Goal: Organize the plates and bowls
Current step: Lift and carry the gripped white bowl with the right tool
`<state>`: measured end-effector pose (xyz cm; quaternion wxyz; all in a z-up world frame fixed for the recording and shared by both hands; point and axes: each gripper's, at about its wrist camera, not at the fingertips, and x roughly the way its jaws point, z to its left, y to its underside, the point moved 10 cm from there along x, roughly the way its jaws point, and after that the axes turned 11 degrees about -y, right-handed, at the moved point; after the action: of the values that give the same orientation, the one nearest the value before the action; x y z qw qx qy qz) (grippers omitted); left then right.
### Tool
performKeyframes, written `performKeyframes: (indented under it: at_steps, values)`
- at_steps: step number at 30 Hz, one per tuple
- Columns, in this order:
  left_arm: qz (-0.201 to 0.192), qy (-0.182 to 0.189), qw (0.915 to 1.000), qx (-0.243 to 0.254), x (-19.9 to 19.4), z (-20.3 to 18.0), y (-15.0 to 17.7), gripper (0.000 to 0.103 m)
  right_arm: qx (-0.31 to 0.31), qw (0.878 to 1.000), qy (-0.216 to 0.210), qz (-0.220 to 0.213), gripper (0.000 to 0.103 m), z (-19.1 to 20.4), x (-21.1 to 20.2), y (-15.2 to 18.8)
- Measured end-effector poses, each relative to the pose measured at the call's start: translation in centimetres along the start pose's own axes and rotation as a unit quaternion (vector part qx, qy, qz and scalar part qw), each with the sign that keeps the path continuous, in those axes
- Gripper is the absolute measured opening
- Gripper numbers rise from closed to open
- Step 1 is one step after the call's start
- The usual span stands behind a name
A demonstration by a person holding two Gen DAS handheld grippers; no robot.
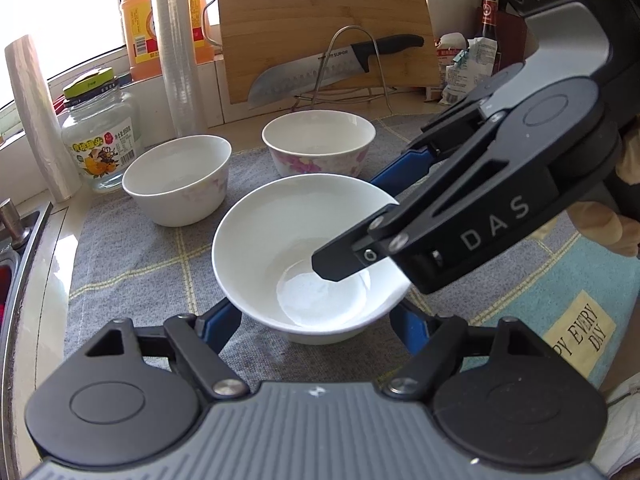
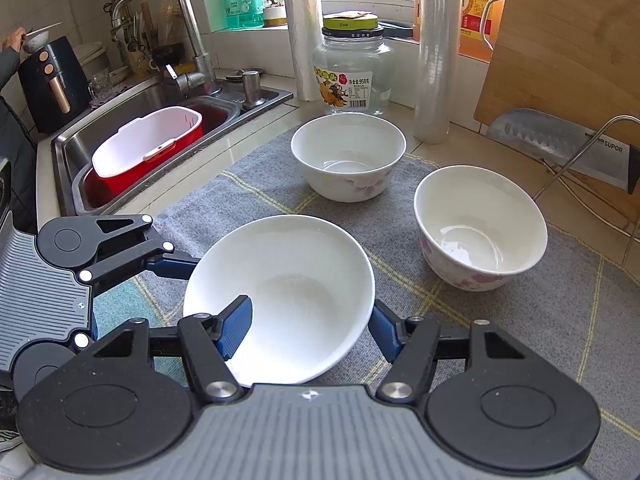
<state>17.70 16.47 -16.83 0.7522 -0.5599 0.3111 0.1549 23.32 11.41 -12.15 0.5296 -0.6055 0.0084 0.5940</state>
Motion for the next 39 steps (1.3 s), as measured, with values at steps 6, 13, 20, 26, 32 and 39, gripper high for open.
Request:
performKeyframes:
  at_steps: [6, 13, 20, 26, 32, 39]
  values:
    - [-0.004, 0.011, 0.9998, 0.015, -0.7, -1.5, -0.9, 0.081, 0.008, 1.0, 0.009, -0.005, 0.07, -0.7, -1.7, 0.9]
    - [-0.008, 0.032, 0.9989, 0.032, -0.8, -4.3, -2.0, 0.081, 0.024, 0.999, 0.028, -0.009, 0.07, -2.3, -4.0, 2.6]
    - [-0.014, 0.055, 0.997, 0.053, -0.6, -7.5, -3.1, 0.081, 0.044, 0.998, 0.05, -0.014, 0.07, -4.3, -6.6, 4.5]
    - [-0.016, 0.078, 0.9944, 0.069, -0.2, -10.5, -4.1, 0.081, 0.063, 0.995, 0.069, -0.017, 0.07, -6.1, -8.8, 6.4]
    - [-0.017, 0.1, 0.9916, 0.08, 0.3, -13.1, -4.8, 0.081, 0.079, 0.993, 0.086, -0.015, 0.07, -7.9, -10.7, 8.3]
    - [-0.011, 0.116, 0.9899, 0.082, 1.1, -14.9, -4.9, 0.081, 0.091, 0.991, 0.096, -0.01, 0.07, -9.2, -11.6, 9.8]
